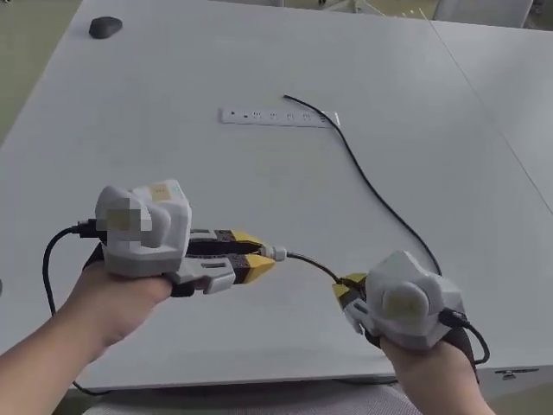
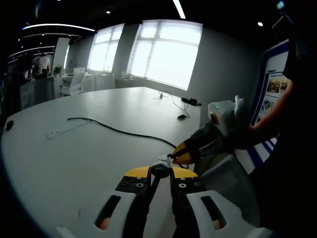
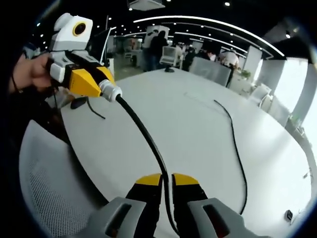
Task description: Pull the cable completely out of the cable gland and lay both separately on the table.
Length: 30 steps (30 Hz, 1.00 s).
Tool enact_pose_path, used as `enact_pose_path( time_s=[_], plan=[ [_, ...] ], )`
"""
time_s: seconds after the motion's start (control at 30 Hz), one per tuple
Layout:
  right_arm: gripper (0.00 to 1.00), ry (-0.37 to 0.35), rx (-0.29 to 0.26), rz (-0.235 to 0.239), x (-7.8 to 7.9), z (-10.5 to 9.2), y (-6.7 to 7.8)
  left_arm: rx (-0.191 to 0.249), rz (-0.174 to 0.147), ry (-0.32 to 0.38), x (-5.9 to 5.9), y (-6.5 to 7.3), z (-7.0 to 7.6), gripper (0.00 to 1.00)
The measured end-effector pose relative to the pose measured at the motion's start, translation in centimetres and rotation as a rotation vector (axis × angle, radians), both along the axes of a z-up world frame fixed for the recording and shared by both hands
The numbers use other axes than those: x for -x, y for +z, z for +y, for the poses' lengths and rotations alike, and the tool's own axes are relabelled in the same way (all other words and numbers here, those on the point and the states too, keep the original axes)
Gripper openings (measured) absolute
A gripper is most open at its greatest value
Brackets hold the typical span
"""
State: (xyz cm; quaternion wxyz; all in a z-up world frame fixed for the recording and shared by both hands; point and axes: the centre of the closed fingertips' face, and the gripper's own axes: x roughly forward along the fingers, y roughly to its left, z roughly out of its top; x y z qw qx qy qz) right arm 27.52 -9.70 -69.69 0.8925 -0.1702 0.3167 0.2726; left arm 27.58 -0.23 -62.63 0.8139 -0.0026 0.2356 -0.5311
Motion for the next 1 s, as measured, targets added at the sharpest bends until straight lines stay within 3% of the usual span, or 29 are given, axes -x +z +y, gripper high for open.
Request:
enact_pose_path(
  time_s=[0.13,0.33,0.5,0.67,1.0],
  plan=[
    [0.12,0.076,0.027,-0.046,0.3,1.1,1.8,-0.008,-0.002,-0.005,0.0,-0.2,0.0,0.15],
    [0.17,0.161,0.050,-0.107,0.8,3.1,4.2,-0.009,0.002,-0.006,0.0,-0.2,-0.1,0.15],
    [0.14,0.254,0.106,-0.175,0.3,5.1,5.8,-0.009,0.004,-0.005,-0.1,-0.2,-0.1,0.15],
    [0.12,0.320,0.148,-0.215,-0.3,6.5,6.3,-0.013,0.004,-0.011,0.1,-0.2,-0.1,0.15],
    [0.06,0.414,0.179,-0.219,0.2,7.7,5.6,-0.012,0.003,-0.018,0.5,0.0,-0.4,0.15]
  ],
)
